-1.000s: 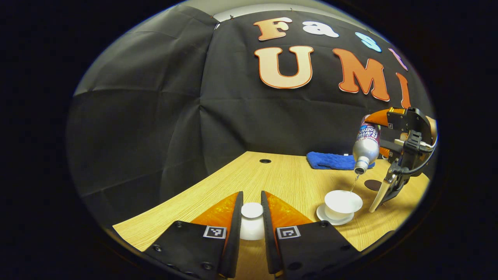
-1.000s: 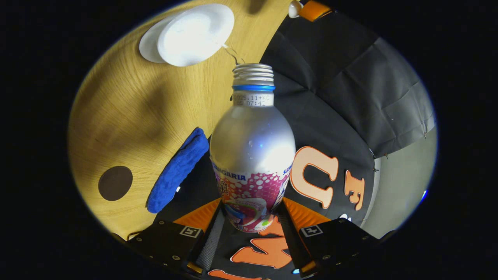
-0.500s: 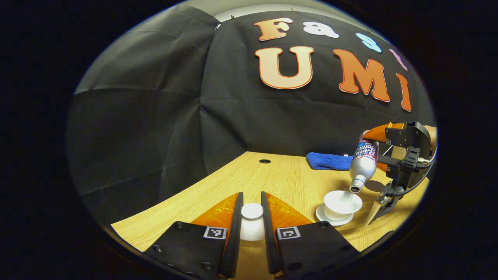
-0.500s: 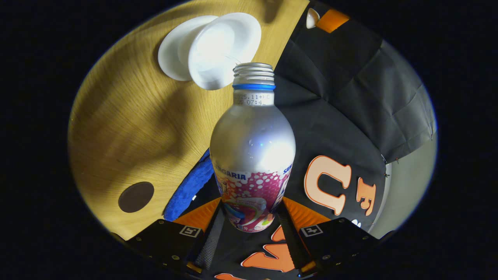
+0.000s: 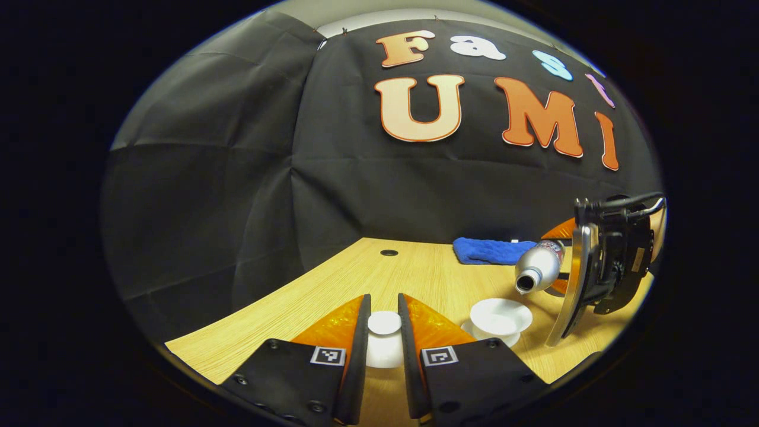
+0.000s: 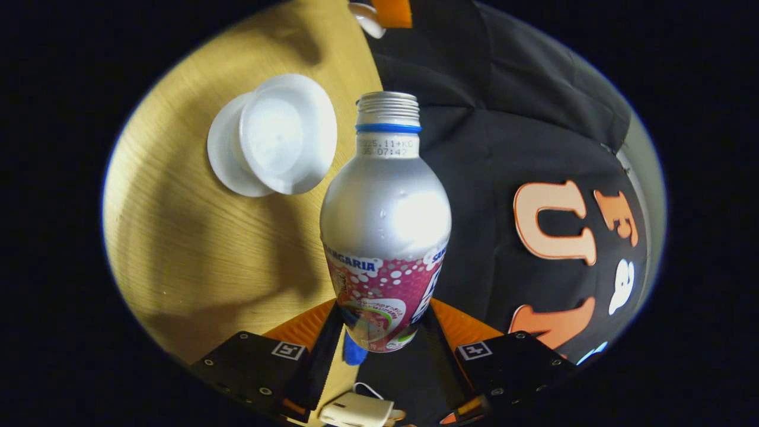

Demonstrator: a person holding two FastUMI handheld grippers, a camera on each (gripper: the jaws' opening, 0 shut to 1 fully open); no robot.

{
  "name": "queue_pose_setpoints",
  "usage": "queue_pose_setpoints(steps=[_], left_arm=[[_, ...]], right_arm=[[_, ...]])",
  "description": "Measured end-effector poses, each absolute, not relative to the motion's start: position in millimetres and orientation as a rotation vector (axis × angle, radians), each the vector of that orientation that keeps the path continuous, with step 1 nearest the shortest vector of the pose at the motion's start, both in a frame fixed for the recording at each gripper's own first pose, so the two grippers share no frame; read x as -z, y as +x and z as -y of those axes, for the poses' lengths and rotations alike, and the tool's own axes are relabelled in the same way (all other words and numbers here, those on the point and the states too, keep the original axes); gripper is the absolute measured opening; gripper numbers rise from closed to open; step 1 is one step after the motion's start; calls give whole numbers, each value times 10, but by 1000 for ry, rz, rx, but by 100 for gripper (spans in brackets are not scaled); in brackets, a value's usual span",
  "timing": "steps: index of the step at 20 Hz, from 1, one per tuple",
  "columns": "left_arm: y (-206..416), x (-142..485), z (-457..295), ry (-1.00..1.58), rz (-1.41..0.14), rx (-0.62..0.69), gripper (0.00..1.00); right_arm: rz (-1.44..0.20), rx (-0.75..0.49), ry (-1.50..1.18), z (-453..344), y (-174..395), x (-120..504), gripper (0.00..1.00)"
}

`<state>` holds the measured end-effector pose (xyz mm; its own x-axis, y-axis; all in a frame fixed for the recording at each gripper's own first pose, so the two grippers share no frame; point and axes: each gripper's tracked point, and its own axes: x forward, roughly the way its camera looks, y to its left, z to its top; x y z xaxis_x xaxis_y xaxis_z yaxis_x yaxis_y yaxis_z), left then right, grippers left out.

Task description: Open the teacup lid with one hand, grasp the water bottle and pour water into the teacup with the other hand; after pouring, place the water bottle on the coaster and then close the teacup lid.

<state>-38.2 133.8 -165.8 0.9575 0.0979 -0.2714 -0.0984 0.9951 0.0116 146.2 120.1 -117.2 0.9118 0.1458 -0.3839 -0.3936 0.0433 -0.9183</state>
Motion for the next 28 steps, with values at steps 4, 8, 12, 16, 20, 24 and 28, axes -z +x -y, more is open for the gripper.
queue_pose_setpoints(steps=[4, 8, 12, 16, 20, 24, 28], left_arm=[[-307, 1547, -1144, 8, -253, -64, 33], [-210, 1465, -895, 14, -235, -19, 33], [-96, 1458, -668, 11, -226, 34, 33], [4, 1471, -498, -5, -230, 64, 33], [83, 1557, -355, -6, -253, 90, 33], [118, 1626, -212, -2, -272, 110, 28], [162, 1700, -99, 0, -294, 129, 33]], right_arm=[[-299, -411, -1242, -1026, 1362, 1280, 78], [-366, -377, -1019, -753, 1412, 1250, 78], [-414, -341, -776, -532, 1528, 1298, 79], [-452, -309, -556, -328, 1616, 1429, 78], [-486, -302, -345, -311, 1656, 1519, 79], [-501, -254, -242, -221, 1666, 1590, 79], [-540, -247, -108, -103, 1757, 1732, 79]])
